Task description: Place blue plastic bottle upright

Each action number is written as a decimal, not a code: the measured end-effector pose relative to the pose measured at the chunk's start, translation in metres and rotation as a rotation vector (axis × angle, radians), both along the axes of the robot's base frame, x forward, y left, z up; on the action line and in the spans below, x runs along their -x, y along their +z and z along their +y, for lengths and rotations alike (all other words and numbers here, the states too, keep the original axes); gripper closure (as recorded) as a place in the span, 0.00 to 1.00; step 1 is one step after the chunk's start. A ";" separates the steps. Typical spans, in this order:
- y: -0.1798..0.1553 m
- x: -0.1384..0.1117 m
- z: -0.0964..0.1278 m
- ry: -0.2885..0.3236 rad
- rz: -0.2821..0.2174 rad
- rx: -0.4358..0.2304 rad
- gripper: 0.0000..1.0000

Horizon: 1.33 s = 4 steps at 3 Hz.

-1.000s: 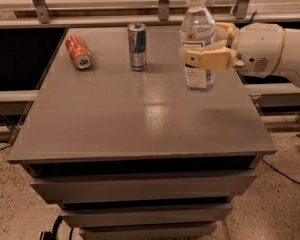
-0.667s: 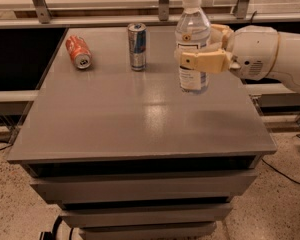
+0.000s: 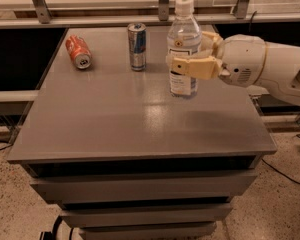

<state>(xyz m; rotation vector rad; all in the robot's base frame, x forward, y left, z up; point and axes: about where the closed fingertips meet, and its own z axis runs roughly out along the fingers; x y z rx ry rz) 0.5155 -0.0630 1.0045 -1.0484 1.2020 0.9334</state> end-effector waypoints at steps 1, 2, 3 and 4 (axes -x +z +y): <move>-0.005 0.002 0.007 0.007 0.001 -0.029 1.00; -0.016 0.001 0.013 0.008 0.015 -0.042 1.00; -0.026 0.000 0.019 0.002 0.029 -0.045 1.00; -0.035 -0.001 0.023 0.002 0.042 -0.046 1.00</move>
Offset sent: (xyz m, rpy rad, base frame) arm 0.0012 0.0163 -0.0321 0.0585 0.0374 -0.0025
